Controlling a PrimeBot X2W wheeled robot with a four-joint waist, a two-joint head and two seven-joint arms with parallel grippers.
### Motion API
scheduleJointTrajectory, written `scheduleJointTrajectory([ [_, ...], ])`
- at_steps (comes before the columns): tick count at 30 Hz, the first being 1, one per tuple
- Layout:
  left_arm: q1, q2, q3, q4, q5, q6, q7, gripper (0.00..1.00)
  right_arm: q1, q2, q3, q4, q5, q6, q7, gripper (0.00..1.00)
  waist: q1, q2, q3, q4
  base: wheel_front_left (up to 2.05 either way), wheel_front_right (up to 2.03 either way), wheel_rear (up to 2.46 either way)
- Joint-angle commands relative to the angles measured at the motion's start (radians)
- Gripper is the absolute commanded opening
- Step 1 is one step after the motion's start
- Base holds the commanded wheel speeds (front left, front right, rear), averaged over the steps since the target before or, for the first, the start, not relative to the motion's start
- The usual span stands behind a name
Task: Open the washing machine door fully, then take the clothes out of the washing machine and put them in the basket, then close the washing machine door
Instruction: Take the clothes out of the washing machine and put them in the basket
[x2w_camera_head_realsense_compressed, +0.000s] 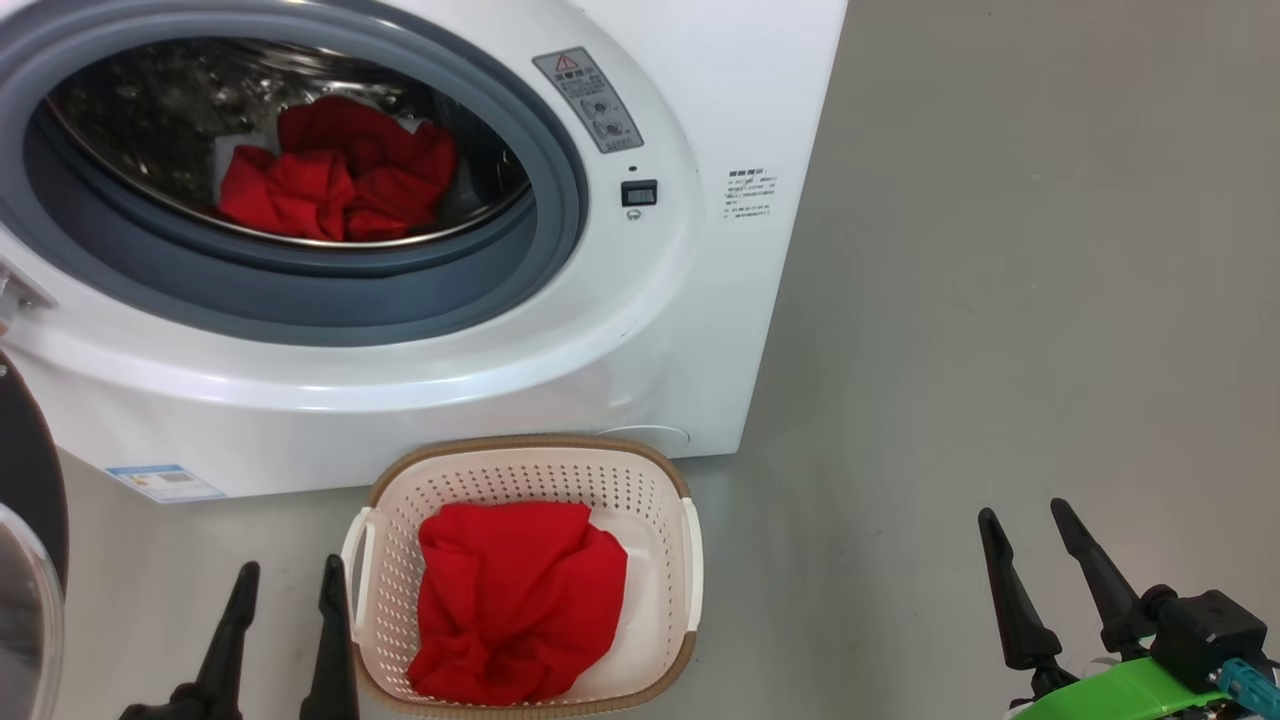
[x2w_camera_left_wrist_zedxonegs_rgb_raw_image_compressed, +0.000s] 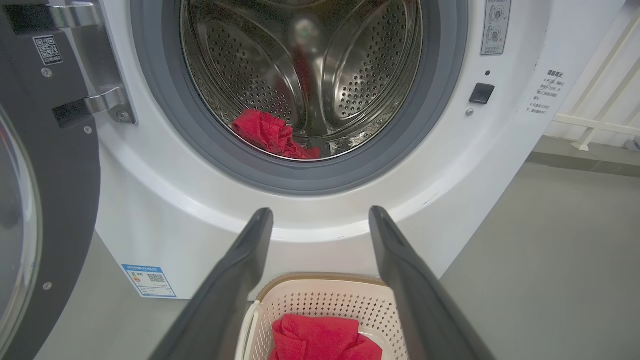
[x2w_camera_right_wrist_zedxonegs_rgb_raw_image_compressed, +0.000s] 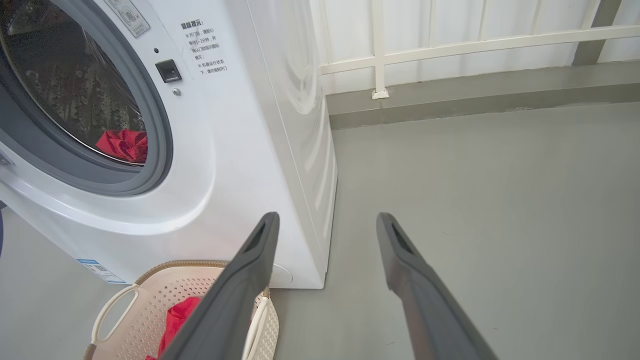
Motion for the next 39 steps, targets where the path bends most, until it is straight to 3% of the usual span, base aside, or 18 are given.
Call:
scheduleJointTrajectory([
  [1, -0.027, 0.014, 0.026, -0.012, 0.012, 0.004, -0.005, 1.0, -0.011, -0.008, 0.021, -0.022, -0.005, 0.005, -0.006, 1.0, -0.0001, 0.0, 0.004, -0.002, 0.0, 0.0, 0.0],
  [9, -0.244, 0.014, -0.001, 0.111, 0.078, -0.02, -0.005, 1.0, -0.051, -0.003, 0.033, -0.029, -0.004, 0.005, -0.006, 1.0, -0.0001, 0.0, 0.082, -0.005, 0.0, 0.0, 0.0],
  [16, -0.529, 0.025, 0.023, 0.292, 0.147, 0.004, -0.005, 1.0, -0.115, 0.0, 0.04, -0.037, -0.001, 0.005, -0.006, 1.0, -0.0001, 0.0, 0.189, -0.048, 0.0, 0.0, 0.0],
  [25, -0.844, 0.129, 0.032, 0.555, 0.236, 0.072, -0.005, 1.0, -0.183, 0.015, 0.049, -0.044, 0.004, 0.005, -0.006, 1.0, -0.0001, 0.0, 0.303, -0.126, 0.0, 0.0, 0.0],
  [32, -1.001, 0.203, 0.005, 0.723, 0.303, 0.159, -0.005, 1.0, -0.209, 0.023, 0.056, -0.043, 0.007, 0.005, -0.006, 1.0, -0.0001, 0.0, 0.338, -0.166, 0.0, 0.0, 0.0],
  [39, -1.123, 0.263, -0.015, 0.868, 0.331, 0.2, -0.005, 1.0, -0.226, 0.026, 0.068, -0.046, 0.008, 0.005, -0.006, 1.0, -0.0001, 0.0, 0.361, -0.195, 0.0, 0.0, 0.0],
])
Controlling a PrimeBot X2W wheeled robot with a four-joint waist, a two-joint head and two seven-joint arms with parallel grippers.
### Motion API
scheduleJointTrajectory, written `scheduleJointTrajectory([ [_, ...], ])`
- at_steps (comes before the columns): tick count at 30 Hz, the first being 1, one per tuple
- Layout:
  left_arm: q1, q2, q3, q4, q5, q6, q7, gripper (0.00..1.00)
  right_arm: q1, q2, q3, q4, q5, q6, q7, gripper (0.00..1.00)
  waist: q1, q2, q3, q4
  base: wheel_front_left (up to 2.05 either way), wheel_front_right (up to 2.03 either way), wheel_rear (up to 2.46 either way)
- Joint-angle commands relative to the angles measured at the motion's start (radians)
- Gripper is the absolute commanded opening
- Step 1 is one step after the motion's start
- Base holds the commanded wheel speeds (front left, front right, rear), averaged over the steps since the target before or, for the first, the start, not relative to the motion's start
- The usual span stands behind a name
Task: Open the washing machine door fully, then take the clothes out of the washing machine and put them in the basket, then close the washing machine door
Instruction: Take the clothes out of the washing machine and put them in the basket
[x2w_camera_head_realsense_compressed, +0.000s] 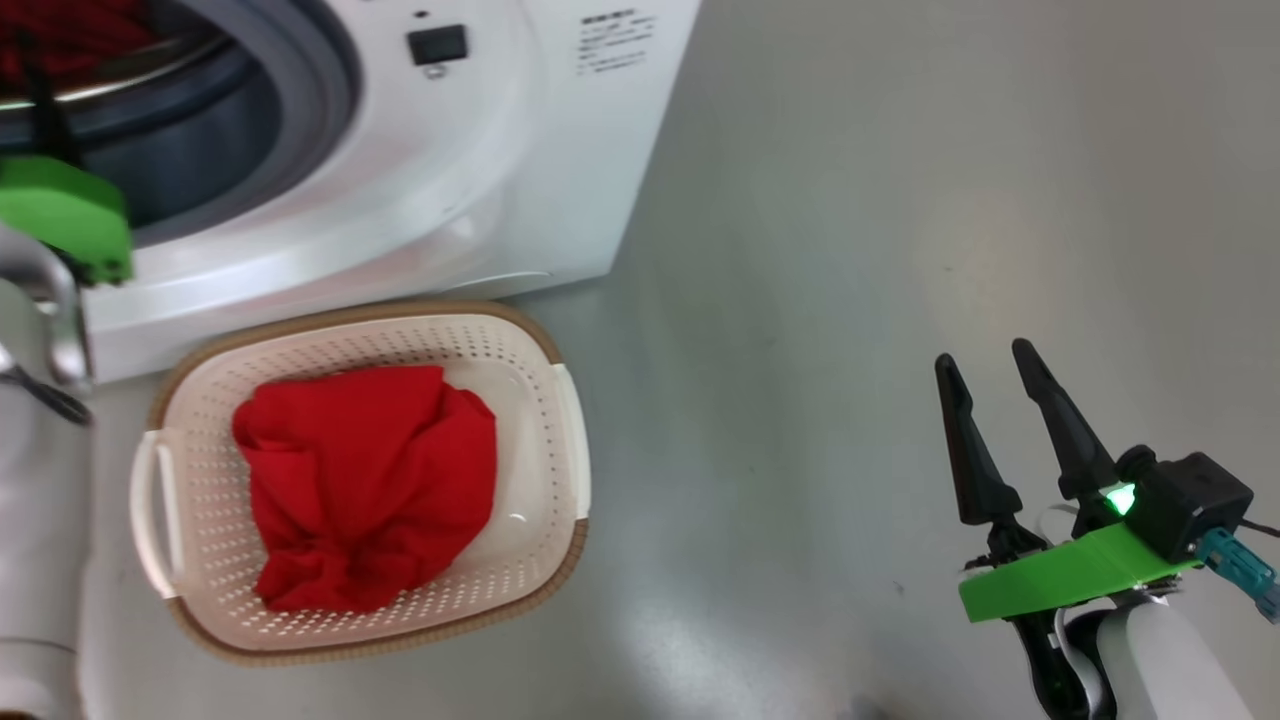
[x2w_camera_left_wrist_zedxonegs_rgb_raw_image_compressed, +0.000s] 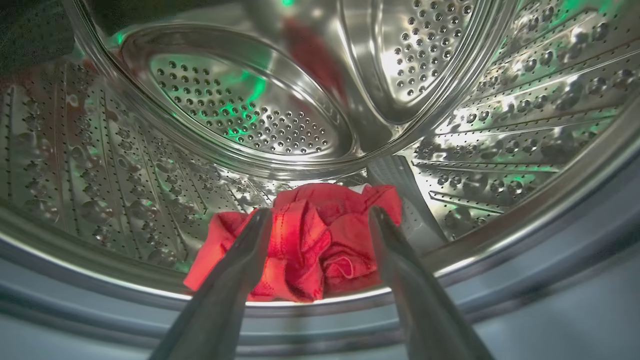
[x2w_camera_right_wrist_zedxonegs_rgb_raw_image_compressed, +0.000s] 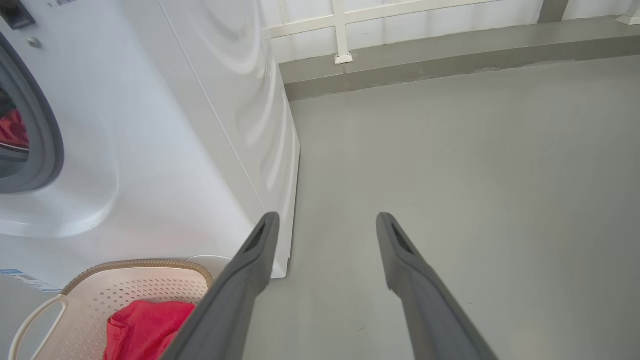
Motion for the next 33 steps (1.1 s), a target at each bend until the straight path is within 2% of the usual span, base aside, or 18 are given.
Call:
scheduleJointTrajectory([
  [1, -0.016, 0.06, 0.014, -0.009, 0.014, 0.01, -0.005, 1.0, -0.002, -0.004, 0.026, -0.024, 0.005, 0.005, -0.006, 1.0, 0.0, -0.0001, 0.018, -0.02, 0.0, 0.0, 0.0],
  [7, -0.109, 0.118, 0.01, 0.097, 0.015, 0.032, -0.005, 1.0, -0.012, -0.001, 0.044, -0.027, 0.01, 0.005, -0.006, 1.0, 0.0, -0.0001, 0.042, -0.049, 0.0, 0.0, 0.0],
  [13, -0.177, 0.17, -0.005, 0.191, 0.019, 0.032, -0.005, 1.0, -0.027, 0.001, 0.063, -0.027, 0.015, 0.005, -0.006, 1.0, 0.0, -0.0001, 0.069, -0.078, 0.0, 0.0, 0.0],
  [18, -0.221, 0.195, -0.005, 0.27, 0.01, 0.038, 0.013, 1.0, -0.034, 0.003, 0.067, -0.028, 0.018, 0.005, -0.006, 1.0, 0.0, -0.0001, 0.078, -0.091, 0.0, 0.0, 0.0],
  [26, -0.239, 0.213, -0.017, 0.304, 0.003, 0.045, 0.059, 1.0, -0.036, 0.005, 0.066, -0.034, 0.022, 0.005, -0.006, 1.0, 0.0, -0.0001, 0.076, -0.1, 0.0, 0.0, 0.0],
  [27, -0.239, 0.213, -0.017, 0.306, 0.0, 0.044, 0.066, 0.75, -0.036, 0.005, 0.066, -0.035, 0.022, 0.005, -0.006, 1.0, 0.0, -0.0001, 0.075, -0.1, 0.0, 0.0, 0.0],
  [28, -0.239, 0.213, -0.019, 0.307, -0.001, 0.043, 0.069, 0.43, -0.036, 0.005, 0.066, -0.035, 0.022, 0.005, -0.006, 1.0, 0.0, -0.0001, 0.074, -0.099, 0.0, 0.0, 0.0],
  [30, -0.239, 0.213, -0.025, 0.309, 0.0, 0.045, 0.072, 0.09, -0.037, 0.006, 0.067, -0.036, 0.021, 0.005, -0.006, 1.0, 0.0, -0.0001, 0.071, -0.099, 0.0, 0.0, 0.0],
  [31, -0.237, 0.211, -0.027, 0.31, -0.002, 0.048, 0.072, 0.0, -0.036, 0.006, 0.068, -0.036, 0.02, 0.005, -0.006, 1.0, 0.0, -0.0001, 0.069, -0.098, 0.0, 0.0, 0.0],
  [33, -0.235, 0.205, -0.03, 0.311, -0.004, 0.052, 0.072, 0.0, -0.035, 0.006, 0.067, -0.036, 0.02, 0.005, -0.006, 1.0, 0.0, -0.0001, 0.065, -0.097, 0.0, 0.0, 0.0],
])
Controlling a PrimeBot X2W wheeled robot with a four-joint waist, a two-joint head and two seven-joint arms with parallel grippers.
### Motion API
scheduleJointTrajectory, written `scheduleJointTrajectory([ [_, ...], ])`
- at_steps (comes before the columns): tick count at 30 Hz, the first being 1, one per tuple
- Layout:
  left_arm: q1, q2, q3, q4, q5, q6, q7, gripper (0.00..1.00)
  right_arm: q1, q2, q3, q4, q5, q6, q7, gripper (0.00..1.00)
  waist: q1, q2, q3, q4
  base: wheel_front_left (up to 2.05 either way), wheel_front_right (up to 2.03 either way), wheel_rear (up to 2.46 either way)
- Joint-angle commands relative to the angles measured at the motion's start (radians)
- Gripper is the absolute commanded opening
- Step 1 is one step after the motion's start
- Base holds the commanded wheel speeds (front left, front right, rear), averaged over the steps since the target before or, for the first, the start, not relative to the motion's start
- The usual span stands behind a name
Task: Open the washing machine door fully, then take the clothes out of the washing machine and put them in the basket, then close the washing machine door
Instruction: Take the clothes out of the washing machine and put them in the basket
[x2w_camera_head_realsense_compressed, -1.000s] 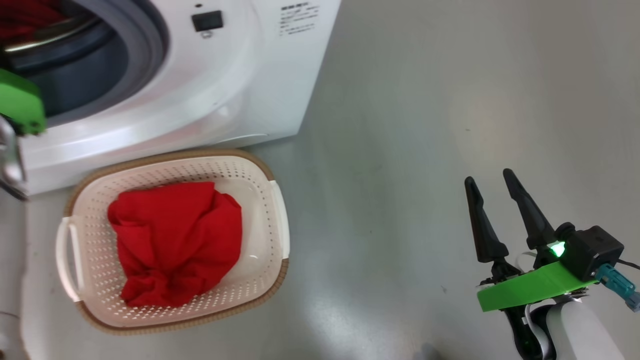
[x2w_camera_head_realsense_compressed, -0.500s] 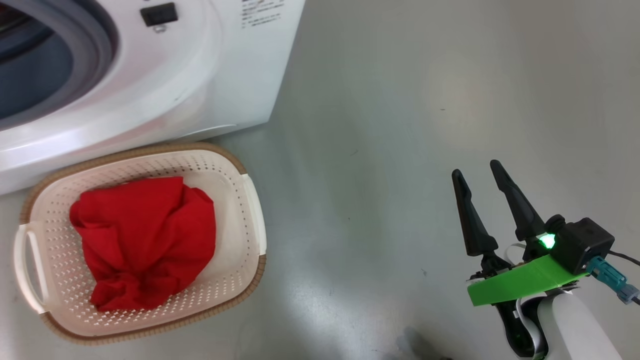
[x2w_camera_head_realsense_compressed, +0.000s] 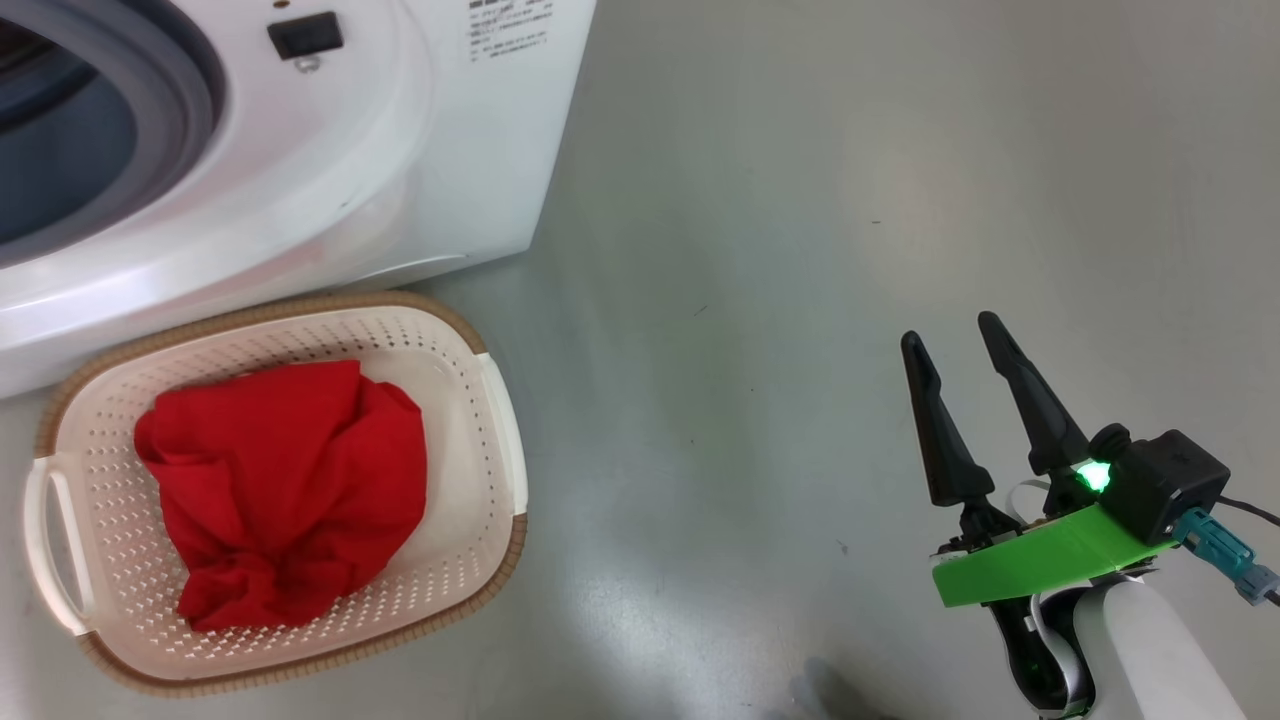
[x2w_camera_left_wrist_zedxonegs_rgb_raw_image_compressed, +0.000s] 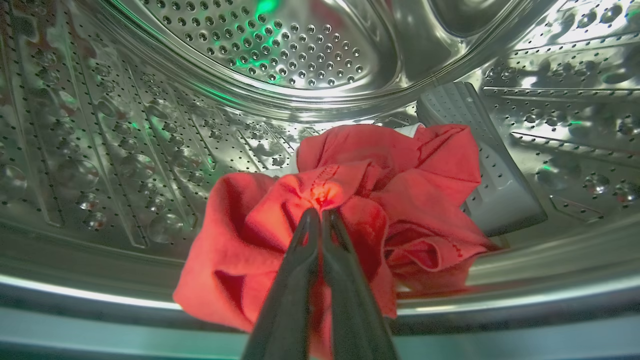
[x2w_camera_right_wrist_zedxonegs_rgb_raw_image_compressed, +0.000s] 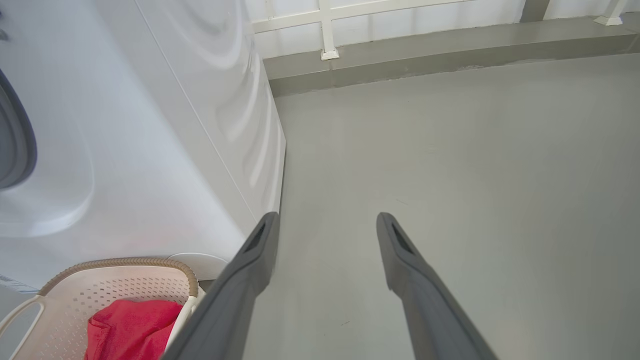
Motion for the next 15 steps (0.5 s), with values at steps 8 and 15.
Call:
scheduleJointTrajectory([
  [8, 0.015, 0.022, 0.006, -0.014, -0.037, 0.018, -0.037, 0.0, 0.015, -0.001, 0.012, -0.019, 0.008, 0.005, -0.006, 1.0, 0.0, -0.0001, -0.026, 0.015, 0.0, 0.0, 0.0],
  [15, 0.079, -0.047, 0.088, -0.069, -0.152, -0.018, -0.075, 0.0, 0.026, -0.006, 0.007, -0.015, 0.003, 0.005, -0.006, 1.0, 0.0, -0.0001, -0.073, 0.049, 0.0, 0.0, 0.0],
])
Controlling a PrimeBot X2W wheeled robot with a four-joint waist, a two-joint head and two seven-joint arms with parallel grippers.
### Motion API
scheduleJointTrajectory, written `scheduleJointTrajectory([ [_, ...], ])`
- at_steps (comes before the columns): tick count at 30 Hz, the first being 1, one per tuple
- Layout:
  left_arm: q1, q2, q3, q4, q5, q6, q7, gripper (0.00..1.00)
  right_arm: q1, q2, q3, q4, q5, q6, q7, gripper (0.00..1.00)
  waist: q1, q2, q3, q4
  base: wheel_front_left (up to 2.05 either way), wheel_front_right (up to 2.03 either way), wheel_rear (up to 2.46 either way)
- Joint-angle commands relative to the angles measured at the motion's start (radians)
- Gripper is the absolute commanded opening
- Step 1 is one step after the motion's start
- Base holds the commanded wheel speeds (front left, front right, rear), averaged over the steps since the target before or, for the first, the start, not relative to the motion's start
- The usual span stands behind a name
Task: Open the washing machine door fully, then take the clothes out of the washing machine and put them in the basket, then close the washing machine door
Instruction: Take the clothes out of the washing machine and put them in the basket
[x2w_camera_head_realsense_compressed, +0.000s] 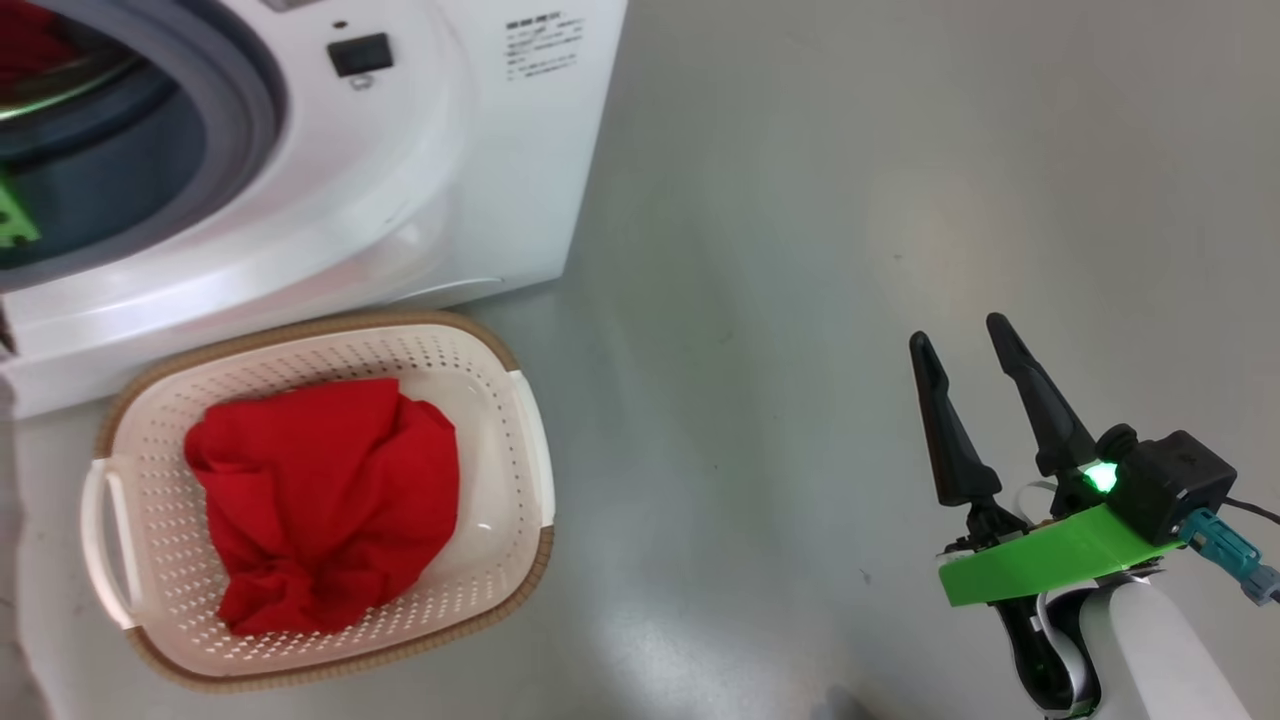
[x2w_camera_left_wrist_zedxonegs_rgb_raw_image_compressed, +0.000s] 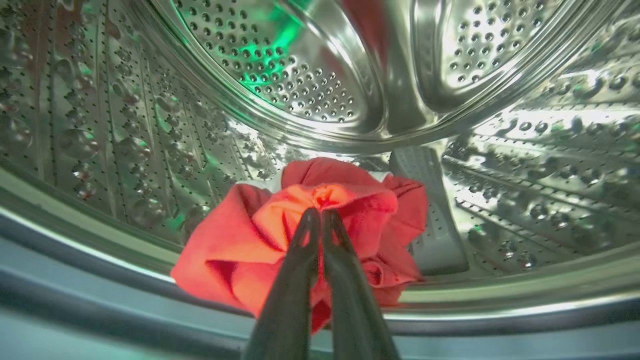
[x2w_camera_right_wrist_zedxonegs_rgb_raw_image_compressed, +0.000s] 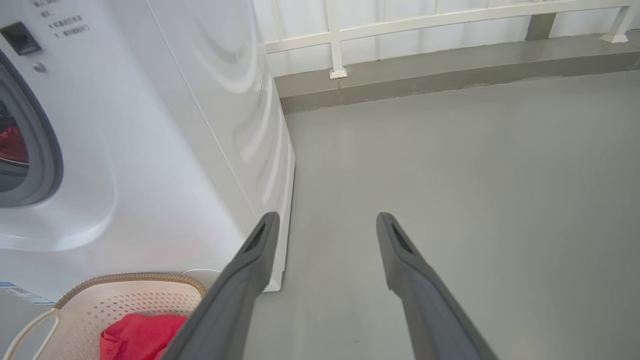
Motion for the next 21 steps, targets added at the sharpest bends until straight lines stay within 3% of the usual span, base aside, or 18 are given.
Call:
scheduleJointTrajectory([
  [1, 0.042, 0.038, 0.02, -0.057, -0.013, -0.01, -0.011, 0.0, 0.024, -0.008, 0.018, -0.017, 0.002, 0.005, -0.006, 1.0, 0.0, -0.0001, -0.021, 0.021, 0.0, 0.0, 0.0],
  [8, 0.237, -0.055, 0.095, -0.339, -0.095, -0.087, -0.012, 0.0, 0.042, -0.02, 0.002, -0.014, -0.001, 0.005, -0.006, 1.0, 0.0, -0.0001, -0.071, 0.068, 0.0, 0.0, 0.0],
  [21, 0.442, -0.203, 0.252, -0.628, -0.15, -0.208, -0.012, 0.0, 0.077, -0.026, -0.024, -0.012, -0.003, 0.005, -0.006, 1.0, 0.0, -0.0001, -0.121, 0.117, 0.0, 0.0, 0.0],
])
